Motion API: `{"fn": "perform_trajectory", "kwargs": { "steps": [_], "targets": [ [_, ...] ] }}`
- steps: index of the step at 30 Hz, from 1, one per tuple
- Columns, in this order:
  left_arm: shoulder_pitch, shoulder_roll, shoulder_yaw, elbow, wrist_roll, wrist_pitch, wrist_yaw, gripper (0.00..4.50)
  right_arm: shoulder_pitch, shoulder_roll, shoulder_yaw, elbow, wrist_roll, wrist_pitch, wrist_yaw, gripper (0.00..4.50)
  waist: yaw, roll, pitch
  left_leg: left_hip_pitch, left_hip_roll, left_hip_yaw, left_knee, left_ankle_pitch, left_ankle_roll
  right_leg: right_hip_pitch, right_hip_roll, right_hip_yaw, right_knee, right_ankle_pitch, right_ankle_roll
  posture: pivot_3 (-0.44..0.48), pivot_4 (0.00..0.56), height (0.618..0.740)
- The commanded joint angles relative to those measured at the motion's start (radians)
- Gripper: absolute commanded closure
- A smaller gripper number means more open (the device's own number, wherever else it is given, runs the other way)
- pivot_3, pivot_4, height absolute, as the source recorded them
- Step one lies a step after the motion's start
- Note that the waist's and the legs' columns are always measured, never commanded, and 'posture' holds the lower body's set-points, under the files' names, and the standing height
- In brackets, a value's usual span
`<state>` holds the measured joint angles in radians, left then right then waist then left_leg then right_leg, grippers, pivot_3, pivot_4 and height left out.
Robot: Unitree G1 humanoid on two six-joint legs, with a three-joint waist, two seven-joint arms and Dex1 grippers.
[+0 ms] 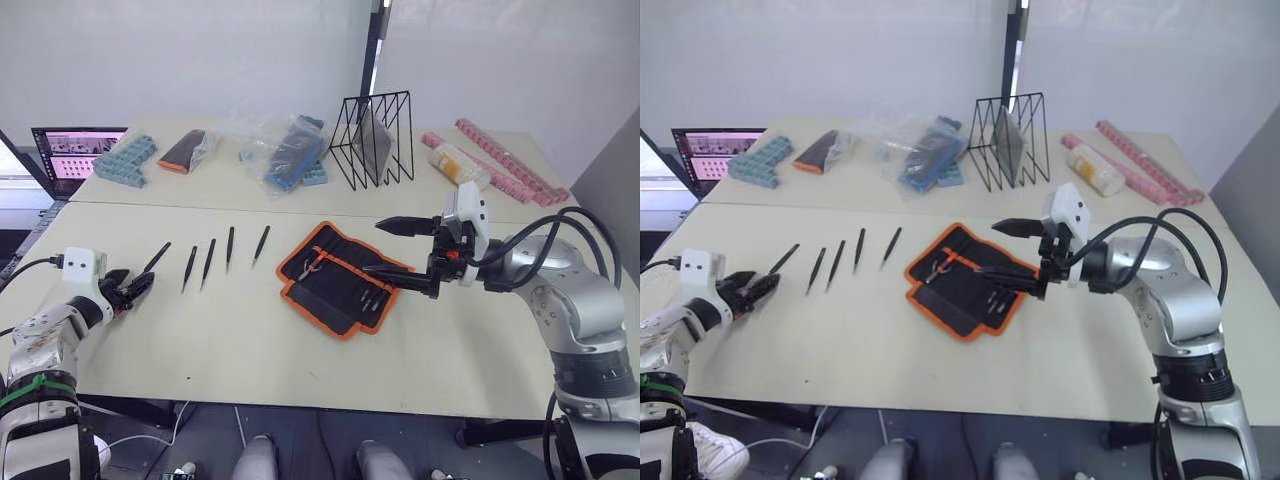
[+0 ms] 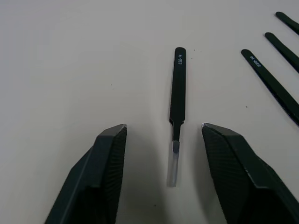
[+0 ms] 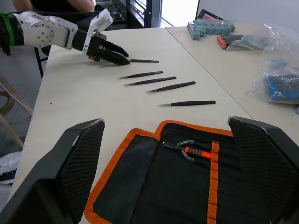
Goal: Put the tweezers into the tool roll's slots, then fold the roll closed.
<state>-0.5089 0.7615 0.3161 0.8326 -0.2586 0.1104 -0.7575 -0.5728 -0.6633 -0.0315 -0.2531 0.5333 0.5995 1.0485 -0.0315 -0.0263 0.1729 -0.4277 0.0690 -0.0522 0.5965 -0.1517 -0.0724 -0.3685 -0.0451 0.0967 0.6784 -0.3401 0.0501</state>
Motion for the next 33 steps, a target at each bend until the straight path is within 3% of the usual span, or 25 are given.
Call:
{"fn": "perform_trajectory", "kwargs": {
  "steps": [1,5,14,18,22,23,29,33],
  "targets": [
    [-0.042,-0.003,-0.05,0.069,0.046,0.003,-0.021,3.23,-0.003,-0.007,-0.019,-0.049,0.014,-0.017,-0.02,0.0,0.007,0.0,0.0,0.0,0.0,0.0,0.0,0.0,0.0,0.0,0.0,0.0,0.0,0.0,0.0,0.0,0.15,0.735],
    [-0.09,-0.004,-0.055,0.116,0.06,-0.04,-0.027,4.47,-0.007,-0.028,0.003,-0.054,-0.02,-0.048,-0.011,0.0,0.018,0.0,0.0,-0.001,0.0,0.0,0.002,0.0,0.0,0.0,0.0,0.0,0.0,0.0,0.0,0.0,0.15,0.735],
    [-0.068,0.011,-0.01,0.046,0.026,-0.071,-0.032,4.47,0.008,-0.014,-0.009,-0.037,-0.07,-0.114,-0.089,0.0,0.017,0.0,0.0,-0.002,0.0,0.0,0.002,0.0,0.0,0.0,0.0,0.0,0.0,0.0,0.0,0.0,0.15,0.735],
    [-0.002,0.018,-0.016,-0.21,-0.021,-0.026,-0.094,4.47,0.065,-0.085,0.064,0.094,-0.23,-0.241,-0.068,0.0,0.019,-0.001,0.0,-0.003,0.0,-0.001,0.003,0.0,0.0,-0.001,0.0,-0.001,0.0,0.0,0.0,0.0,0.15,0.735],
    [0.048,0.015,-0.034,-0.484,-0.075,0.099,-0.118,4.47,0.088,-0.052,0.052,0.167,-0.192,-0.23,-0.047,0.0,0.017,-0.001,0.0,-0.004,0.0,0.0,0.003,0.0,0.0,-0.001,0.0,0.0,0.001,0.0,0.0,0.0,0.15,0.735],
    [0.055,0.014,-0.036,-0.536,-0.087,0.132,-0.119,4.5,0.09,-0.044,0.048,0.175,-0.183,-0.222,-0.042,0.53,0.016,-0.001,0.0,-0.004,0.0,0.0,0.003,0.0,0.0,-0.001,0.0,0.0,0.001,0.0,0.0,0.0,0.15,0.735],
    [0.056,-0.006,-0.113,-0.824,-0.163,0.375,-0.105,4.5,0.098,0.018,0.042,0.25,-0.198,-0.27,-0.071,2.5,0.006,-0.001,0.0,-0.003,0.0,-0.001,0.004,0.0,0.0,-0.001,0.001,0.0,0.001,0.0,0.0,0.0,0.15,0.735],
    [0.01,-0.059,-0.186,-0.956,-0.188,0.555,-0.023,4.5,0.084,0.061,0.072,0.326,-0.24,-0.332,-0.077,3.9,0.008,-0.001,0.0,-0.004,0.0,-0.001,0.005,0.0,0.0,0.0,0.001,0.0,0.001,0.0,0.0,0.0,0.15,0.735]
  ]
}}
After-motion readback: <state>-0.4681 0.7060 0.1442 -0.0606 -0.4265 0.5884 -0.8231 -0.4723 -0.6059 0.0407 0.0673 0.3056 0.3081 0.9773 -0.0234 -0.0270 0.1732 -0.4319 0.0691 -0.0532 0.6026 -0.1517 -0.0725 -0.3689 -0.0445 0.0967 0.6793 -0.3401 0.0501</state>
